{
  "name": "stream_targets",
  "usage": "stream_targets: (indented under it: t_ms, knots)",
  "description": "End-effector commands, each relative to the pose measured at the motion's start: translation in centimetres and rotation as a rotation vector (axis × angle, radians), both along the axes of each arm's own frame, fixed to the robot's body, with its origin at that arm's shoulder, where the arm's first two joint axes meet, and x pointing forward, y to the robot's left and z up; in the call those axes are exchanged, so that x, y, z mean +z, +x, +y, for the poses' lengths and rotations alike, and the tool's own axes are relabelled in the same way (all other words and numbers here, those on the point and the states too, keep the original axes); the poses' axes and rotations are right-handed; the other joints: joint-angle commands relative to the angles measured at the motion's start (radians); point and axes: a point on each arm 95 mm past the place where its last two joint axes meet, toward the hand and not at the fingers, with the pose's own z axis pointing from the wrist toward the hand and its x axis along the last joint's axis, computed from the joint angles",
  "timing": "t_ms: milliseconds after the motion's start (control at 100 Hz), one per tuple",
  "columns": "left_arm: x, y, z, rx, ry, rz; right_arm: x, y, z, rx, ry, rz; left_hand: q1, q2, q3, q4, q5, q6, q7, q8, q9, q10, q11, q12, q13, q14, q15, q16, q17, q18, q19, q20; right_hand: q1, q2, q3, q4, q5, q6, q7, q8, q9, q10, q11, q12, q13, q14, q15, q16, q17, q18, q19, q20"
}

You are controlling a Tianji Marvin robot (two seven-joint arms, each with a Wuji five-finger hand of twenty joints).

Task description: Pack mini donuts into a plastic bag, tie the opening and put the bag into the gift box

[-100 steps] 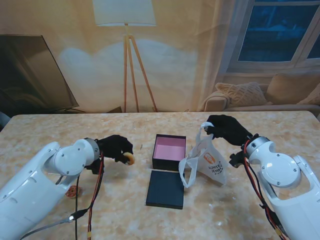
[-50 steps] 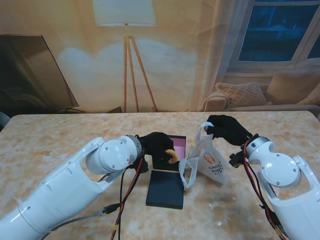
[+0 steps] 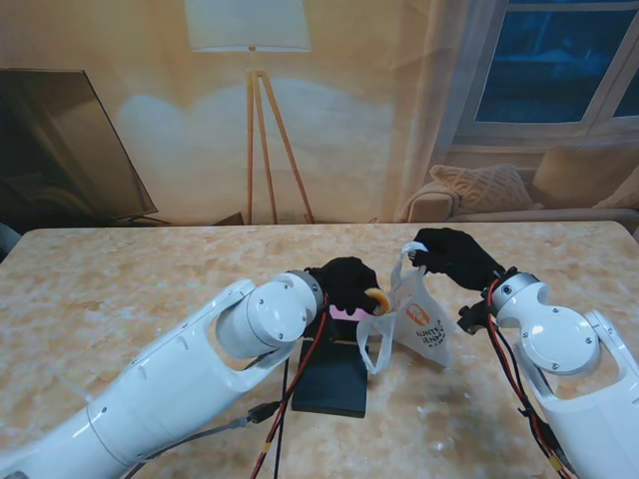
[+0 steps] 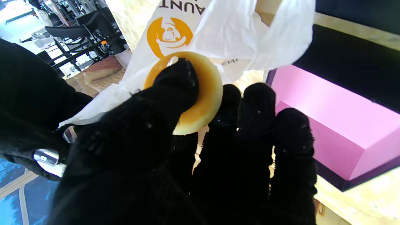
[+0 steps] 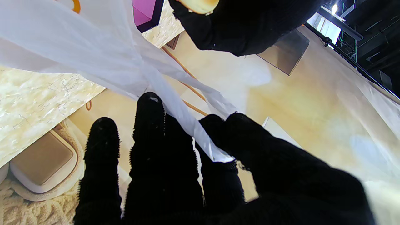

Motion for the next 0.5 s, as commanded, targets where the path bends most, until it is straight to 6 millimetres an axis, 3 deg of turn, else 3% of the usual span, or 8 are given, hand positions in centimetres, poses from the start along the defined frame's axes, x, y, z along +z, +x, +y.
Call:
stream_targets:
  t_ms: [0, 320, 490]
  knots:
    - [0.1, -0.4, -0.9, -0.034, -0.009, 0.011, -0.3, -0.3, 0.4, 0.016, 0.003, 0.011, 0.008, 0.030, -0.004, 0.017, 0.014, -0.018, 0.052, -0.007, -0.019, -0.006, 0.028, 0.024, -0.011, -0.032, 0.041, 0.032, -0.012, -0.019, 0.038, 0.028, 0.064, 0.069, 0.055, 0.068, -0.011, -0.126, 0.021, -0.012, -0.032, -0.028, -0.014, -0.013, -0.016, -0.010, -0.020, -0.024, -0.012, -0.009, -0.008, -0.008]
    - [-0.3, -0.3, -2.2, 0.015, -0.008, 0.035, -0.4, -0.2, 0.2, 0.014, -0.003, 0.012, 0.003, 0.044, -0.022, 0.017, -0.005, -0.039, 0.070, -0.009, -0.056, -0.028, 0.077, 0.108, -0.047, -0.053, 0.114, 0.090, -0.050, -0.036, 0.076, 0.072, 0.063, 0.062, 0.062, 0.067, -0.006, -0.123, 0.021, -0.014, -0.063, -0.009, -0.085, -0.058, -0.064, 0.020, -0.111, -0.069, -0.040, -0.006, -0.028, -0.029]
    - [-0.5, -0.1, -2.6, 0.034, 0.008, 0.032, -0.6, -0.4, 0.2, 0.032, 0.004, 0.025, 0.005, 0.043, -0.029, 0.018, -0.004, -0.034, 0.067, -0.020, -0.065, -0.030, 0.086, 0.124, -0.055, -0.056, 0.133, 0.101, -0.057, -0.039, 0.088, 0.083, 0.056, 0.049, 0.078, 0.064, 0.006, -0.133, 0.014, -0.023, -0.135, 0.041, -0.236, -0.211, -0.146, 0.061, -0.297, -0.172, -0.094, 0.002, -0.061, -0.062]
